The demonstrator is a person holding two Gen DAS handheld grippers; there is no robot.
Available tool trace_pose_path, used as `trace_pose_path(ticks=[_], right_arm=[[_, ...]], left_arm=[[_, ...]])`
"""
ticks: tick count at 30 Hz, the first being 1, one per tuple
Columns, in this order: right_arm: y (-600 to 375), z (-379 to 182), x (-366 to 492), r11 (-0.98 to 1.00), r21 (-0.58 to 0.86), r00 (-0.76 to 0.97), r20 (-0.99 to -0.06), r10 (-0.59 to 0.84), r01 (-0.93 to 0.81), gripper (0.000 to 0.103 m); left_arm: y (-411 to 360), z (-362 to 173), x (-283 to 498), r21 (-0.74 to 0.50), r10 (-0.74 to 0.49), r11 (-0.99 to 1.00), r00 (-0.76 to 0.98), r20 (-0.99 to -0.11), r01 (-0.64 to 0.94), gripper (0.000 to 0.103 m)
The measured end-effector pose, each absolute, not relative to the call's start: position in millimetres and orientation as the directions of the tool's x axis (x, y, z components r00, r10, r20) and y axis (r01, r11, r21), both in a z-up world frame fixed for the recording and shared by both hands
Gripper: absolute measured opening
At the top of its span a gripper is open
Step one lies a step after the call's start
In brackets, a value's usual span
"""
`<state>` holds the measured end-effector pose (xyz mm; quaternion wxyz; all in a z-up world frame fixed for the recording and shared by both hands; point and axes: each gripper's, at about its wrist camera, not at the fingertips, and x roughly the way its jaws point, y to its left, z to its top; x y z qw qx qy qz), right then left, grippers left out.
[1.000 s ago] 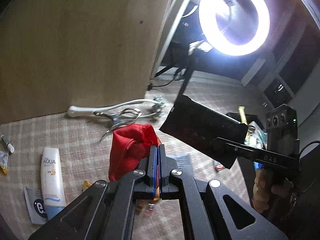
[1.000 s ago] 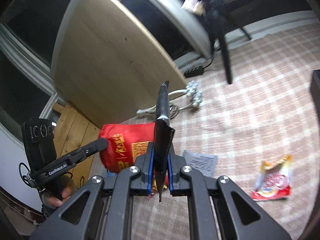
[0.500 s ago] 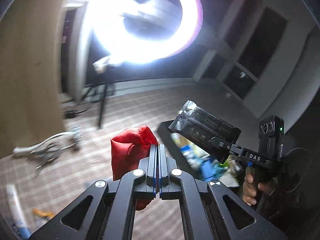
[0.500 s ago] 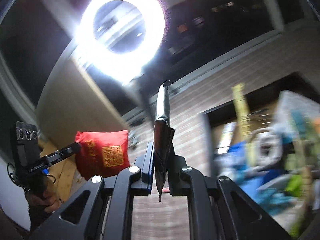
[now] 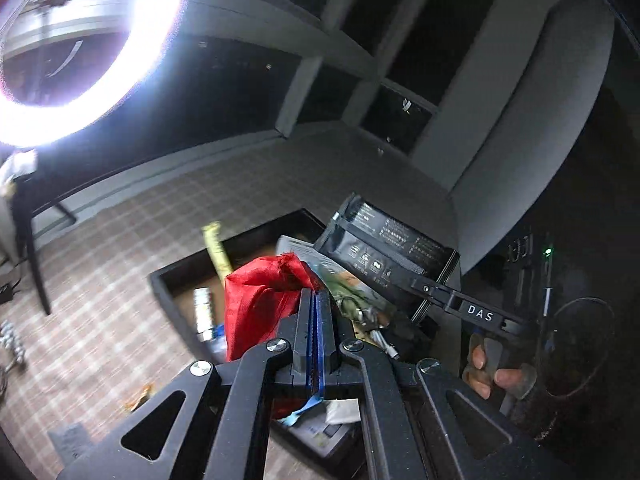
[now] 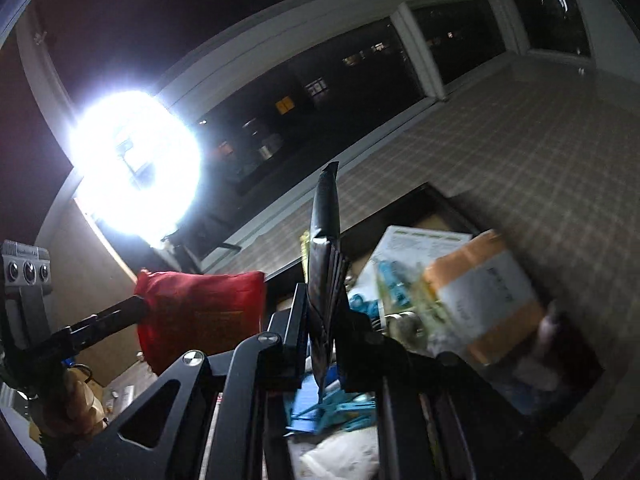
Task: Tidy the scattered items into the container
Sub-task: 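Lower the red pouch and black packet into the box and open both grippers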
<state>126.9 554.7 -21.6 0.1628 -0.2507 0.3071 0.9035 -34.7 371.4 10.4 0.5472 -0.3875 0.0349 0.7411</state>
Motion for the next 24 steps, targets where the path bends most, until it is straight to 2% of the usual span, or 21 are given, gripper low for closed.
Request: trace_pose_path(ticks=[6,9,10,11,12,13,17,24], right_arm=[[564.2,-23.6,129.4,-0.759,0.444,-0.802,-0.573,0.168,-0.476,0.011],[566.7,-28.2,120.1,-0.771,0.362,-0.737,-0.646,0.199,-0.524,0.014],[565.8,-27.0,120.4,-0.765,0.325,-0.713,-0.659,0.238,-0.556,0.023],[563.7,-23.6,121.6,-0.764,0.288,-0.699,-0.657,0.282,-0.578,0.03],[560.9,-19.2,123.4,-0.765,0.259,-0.696,-0.645,0.317,-0.589,0.046],[558.2,-14.9,125.9,-0.768,0.242,-0.699,-0.627,0.344,-0.594,0.057],[550.0,-1.9,126.1,-0.789,0.193,-0.711,-0.59,0.382,-0.584,0.059],[530.9,3.9,106.2,-0.833,0.197,-0.74,-0.591,0.32,-0.517,0.059]], left_arm=[[409.0,1.6,-22.9,-0.318,0.761,-0.384,-0.101,-0.641,-0.867,0.0],[426.6,-3.8,-18.2,-0.226,0.708,-0.445,-0.187,-0.681,-0.867,0.005],[432.0,-7.7,-20.4,-0.207,0.678,-0.471,-0.202,-0.707,-0.858,0.017],[434.9,-10.3,-22.6,-0.201,0.659,-0.488,-0.208,-0.723,-0.849,0.023],[434.5,-11.2,-23.8,-0.201,0.652,-0.499,-0.213,-0.727,-0.843,0.03],[431.5,-10.5,-24.1,-0.199,0.656,-0.504,-0.222,-0.722,-0.84,0.03],[420.1,-3.5,-19.9,-0.161,0.655,-0.51,-0.26,-0.71,-0.845,0.033],[390.1,5.7,-26.8,-0.136,0.64,-0.558,-0.32,-0.698,-0.819,0.034]])
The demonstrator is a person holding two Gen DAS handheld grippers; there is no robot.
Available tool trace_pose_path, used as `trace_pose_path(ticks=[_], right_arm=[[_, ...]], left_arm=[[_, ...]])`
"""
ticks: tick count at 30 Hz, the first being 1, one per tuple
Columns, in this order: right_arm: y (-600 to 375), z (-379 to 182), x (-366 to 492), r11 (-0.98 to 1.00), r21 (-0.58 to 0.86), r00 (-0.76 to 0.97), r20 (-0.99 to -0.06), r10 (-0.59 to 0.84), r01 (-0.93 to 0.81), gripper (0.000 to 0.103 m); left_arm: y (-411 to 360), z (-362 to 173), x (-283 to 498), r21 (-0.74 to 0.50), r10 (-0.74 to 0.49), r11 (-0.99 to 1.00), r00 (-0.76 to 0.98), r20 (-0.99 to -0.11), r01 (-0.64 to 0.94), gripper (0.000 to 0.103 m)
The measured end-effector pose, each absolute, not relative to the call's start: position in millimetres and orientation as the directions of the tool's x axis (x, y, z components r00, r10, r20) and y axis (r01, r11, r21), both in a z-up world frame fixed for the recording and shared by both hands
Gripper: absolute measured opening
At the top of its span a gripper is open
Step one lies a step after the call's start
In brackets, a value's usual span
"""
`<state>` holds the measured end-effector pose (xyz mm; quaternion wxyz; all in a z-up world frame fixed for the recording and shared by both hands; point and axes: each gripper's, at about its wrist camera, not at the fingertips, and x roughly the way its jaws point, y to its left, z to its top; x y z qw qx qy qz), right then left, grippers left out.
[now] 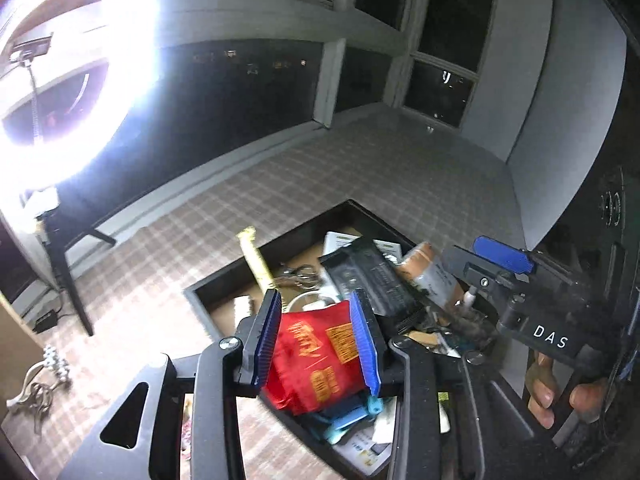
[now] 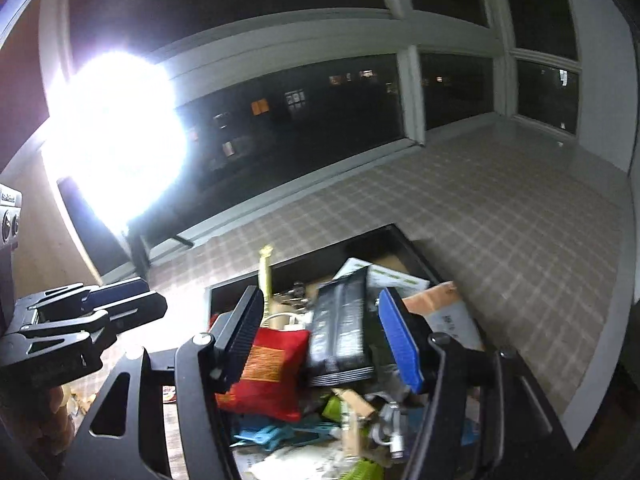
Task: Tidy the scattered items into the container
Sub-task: 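Lower the red pouch and black packet into the box and open both grippers, then reach the left gripper to the orange toy while the right reaches the grey sachet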
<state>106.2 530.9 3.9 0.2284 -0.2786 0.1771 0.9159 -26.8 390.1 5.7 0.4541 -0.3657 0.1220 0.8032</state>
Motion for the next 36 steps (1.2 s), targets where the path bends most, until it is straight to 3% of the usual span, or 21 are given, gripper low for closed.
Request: trace_pose_path(ticks=[15,28,32,36], right_arm=[[459.0,-3.8,39.8,-0.921,0.237,-0.778,-0.62,0.103,-0.31,0.059],[368.2,-38.3,-26.9,-0.967,0.252,-0.692,-0.707,-0.15,-0.047,0.059],[336.7,-63.1,-40.1,-0.963,0.268,-0.641,-0.736,-0.219,0.022,0.059],[304.3,-95.2,-58.1,-0.957,0.273,-0.556,-0.782,-0.28,0.098,0.059]], left_arm=[[254.9,2.5,-66.5,-0.099,0.502,-0.769,-0.499,-0.707,-0.632,0.04],[33.7,-45.2,-84.3,-0.102,0.229,-0.963,-0.559,-0.797,-0.249,0.041],[6.7,-60.9,-76.5,-0.134,0.233,-0.966,-0.531,-0.815,-0.22,0.041],[21.0,-78.7,-67.6,-0.135,0.27,-0.946,-0.487,-0.831,-0.294,0.041]])
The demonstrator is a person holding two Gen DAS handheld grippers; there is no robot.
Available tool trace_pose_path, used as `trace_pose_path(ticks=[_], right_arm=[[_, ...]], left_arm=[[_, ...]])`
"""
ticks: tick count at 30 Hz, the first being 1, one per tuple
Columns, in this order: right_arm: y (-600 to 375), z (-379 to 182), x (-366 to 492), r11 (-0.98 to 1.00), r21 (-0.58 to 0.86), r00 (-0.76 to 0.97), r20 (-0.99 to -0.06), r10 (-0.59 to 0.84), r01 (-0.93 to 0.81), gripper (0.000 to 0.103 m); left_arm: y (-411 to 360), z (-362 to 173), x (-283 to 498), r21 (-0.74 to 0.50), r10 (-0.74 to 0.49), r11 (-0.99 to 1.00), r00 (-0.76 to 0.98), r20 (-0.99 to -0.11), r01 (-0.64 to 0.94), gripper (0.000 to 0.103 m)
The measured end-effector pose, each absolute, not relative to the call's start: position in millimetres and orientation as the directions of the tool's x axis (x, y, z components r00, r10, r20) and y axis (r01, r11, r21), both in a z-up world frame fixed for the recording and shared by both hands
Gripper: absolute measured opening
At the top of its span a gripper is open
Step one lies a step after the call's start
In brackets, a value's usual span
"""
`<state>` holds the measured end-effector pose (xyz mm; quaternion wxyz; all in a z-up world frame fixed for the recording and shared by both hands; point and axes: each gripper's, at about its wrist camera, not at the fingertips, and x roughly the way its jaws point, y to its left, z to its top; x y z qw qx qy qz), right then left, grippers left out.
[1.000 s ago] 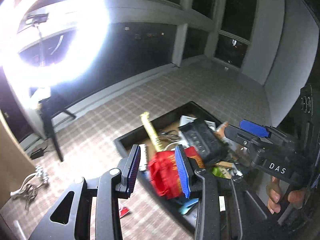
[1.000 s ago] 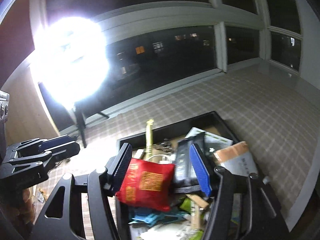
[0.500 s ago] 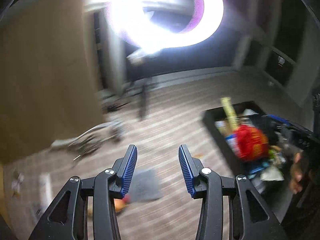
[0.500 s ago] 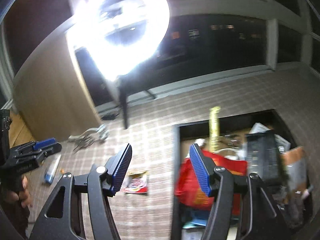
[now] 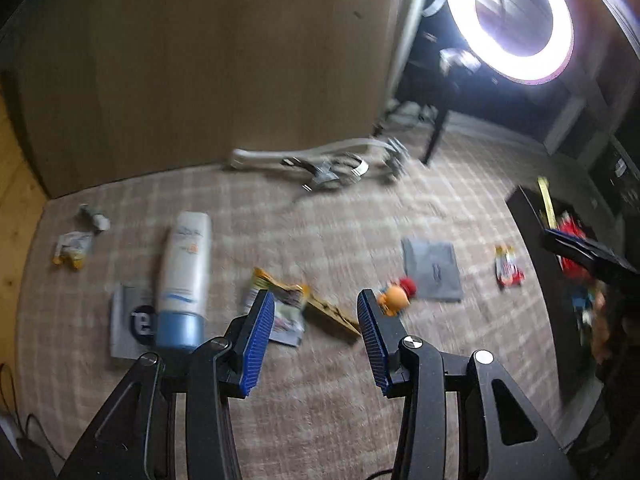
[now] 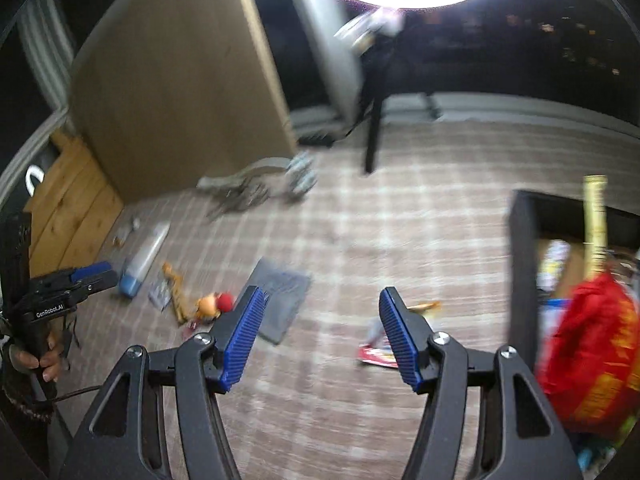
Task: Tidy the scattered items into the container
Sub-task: 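Reach the left gripper to the orange toy while the right reaches the grey sachet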
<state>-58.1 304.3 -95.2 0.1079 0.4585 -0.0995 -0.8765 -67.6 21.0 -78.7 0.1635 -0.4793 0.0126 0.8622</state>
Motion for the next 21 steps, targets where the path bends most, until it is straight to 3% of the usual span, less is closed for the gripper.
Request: trace_pose_path(ticks=[6,14,21], right_arm=[[280.3,-136.0,-84.5,-0.948,0.298,-0.454,-0.833,-0.316,0.112,0.059],[257.4,-157.4,-112.2,-0.948,0.312,-0.387,-0.868,-0.311,0.064,0.06],[235.8,-165.8,-138.1,-0.965,0.261,-0.331,-0.91,-0.25,0.011,0.067]], left_arm=[[72.3,-107.8,-58.0,-0.096,0.328,-0.867,-0.416,-0.848,-0.489,0.052],[110.3,-141.6,-72.5,-0.017,0.302,-0.794,-0.371,-0.878,-0.607,0.052],[113.5,-154.4,-84.9,-0.052,0.36,-0.765,-0.359,-0.861,-0.642,0.046]])
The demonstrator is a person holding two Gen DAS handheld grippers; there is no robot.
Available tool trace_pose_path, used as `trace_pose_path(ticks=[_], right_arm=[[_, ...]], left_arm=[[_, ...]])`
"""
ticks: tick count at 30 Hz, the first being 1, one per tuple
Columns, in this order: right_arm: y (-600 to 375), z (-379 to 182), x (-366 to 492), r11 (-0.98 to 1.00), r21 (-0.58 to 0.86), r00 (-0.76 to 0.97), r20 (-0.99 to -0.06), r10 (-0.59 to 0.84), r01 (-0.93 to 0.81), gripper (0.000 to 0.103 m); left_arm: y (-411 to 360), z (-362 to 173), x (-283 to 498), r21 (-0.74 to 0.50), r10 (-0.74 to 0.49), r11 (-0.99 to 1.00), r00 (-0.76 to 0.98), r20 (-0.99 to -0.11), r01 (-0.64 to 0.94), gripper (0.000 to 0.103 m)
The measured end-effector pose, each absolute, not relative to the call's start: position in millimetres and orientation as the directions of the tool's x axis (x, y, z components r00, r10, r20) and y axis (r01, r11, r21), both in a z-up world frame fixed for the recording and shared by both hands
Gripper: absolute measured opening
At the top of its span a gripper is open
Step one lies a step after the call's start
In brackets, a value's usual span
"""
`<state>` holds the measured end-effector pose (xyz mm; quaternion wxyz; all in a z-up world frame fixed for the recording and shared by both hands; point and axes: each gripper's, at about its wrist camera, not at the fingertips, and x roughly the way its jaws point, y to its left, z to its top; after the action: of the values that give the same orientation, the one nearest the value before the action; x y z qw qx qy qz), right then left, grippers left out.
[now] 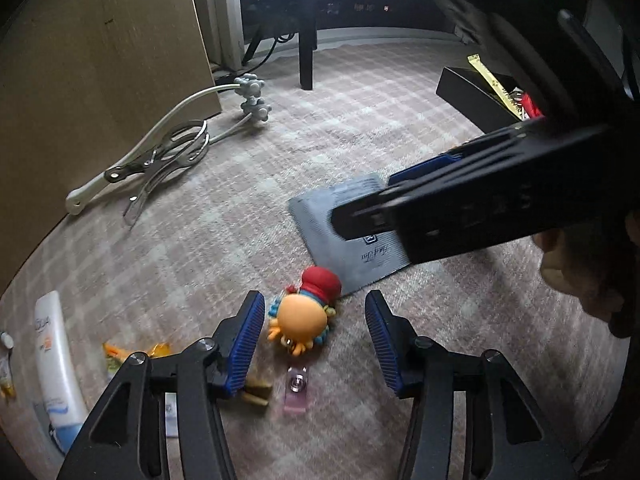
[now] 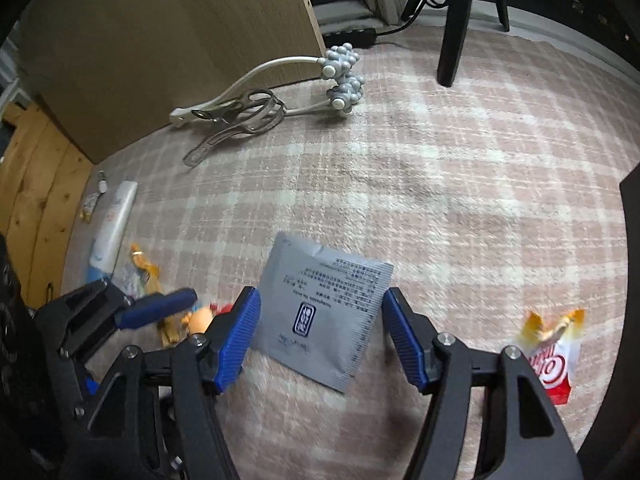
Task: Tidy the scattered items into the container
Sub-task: 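Reach the left gripper to the orange toy while the right reaches the grey sachet, then grasp the orange toy with the left gripper while the right grasps the grey sachet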
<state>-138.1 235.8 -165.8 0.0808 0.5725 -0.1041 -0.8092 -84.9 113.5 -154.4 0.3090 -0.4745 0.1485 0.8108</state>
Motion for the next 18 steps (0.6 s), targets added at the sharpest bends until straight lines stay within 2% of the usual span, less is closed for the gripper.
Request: trace_pose_path(ticks=[3,5,8,9,10,12,18], right_arm=[[223.8,-167.0,-147.4,-0.977,0.212,-0.318,-0.925,-0.206,0.016,0.068],[217.1,-168.3,-151.4,-0.982,0.188,-0.309,-0.932,-0.189,0.03,0.074],[203.8,-171.0,-151.0,-0.99,0.106,-0.305,-0.943,-0.13,0.095,0.075],[200.0,-171.9,-149.2,-0.989,0.078,-0.309,-0.944,-0.112,0.122,0.075],[195.9,-173.2,-146.4,-0.987,0.041,-0.315,-0.945,-0.089,0.156,0.075],[192.1,-174.7,-141.5,-0.98,-0.001,-0.332,-0.941,-0.067,0.201,0.075],[207.2,-173.3,-138.8,-0.979,0.009,-0.327,-0.942,-0.076,0.201,0.072]], left_arm=[[111.5,-158.7,-88.7,-0.074,0.379,-0.768,-0.36,-0.852,-0.636,0.041],[108.5,-160.6,-90.8,-0.092,0.393,-0.774,-0.361,-0.846,-0.626,0.04],[101.3,-161.3,-90.0,-0.13,0.425,-0.779,-0.363,-0.829,-0.613,0.039],[99.5,-161.6,-88.9,-0.134,0.429,-0.78,-0.367,-0.825,-0.611,0.037],[98.5,-162.0,-87.5,-0.127,0.426,-0.782,-0.375,-0.823,-0.61,0.03],[98.1,-162.5,-84.7,-0.111,0.42,-0.781,-0.385,-0.822,-0.614,0.031],[107.3,-161.7,-82.6,-0.048,0.372,-0.783,-0.405,-0.835,-0.621,0.031]])
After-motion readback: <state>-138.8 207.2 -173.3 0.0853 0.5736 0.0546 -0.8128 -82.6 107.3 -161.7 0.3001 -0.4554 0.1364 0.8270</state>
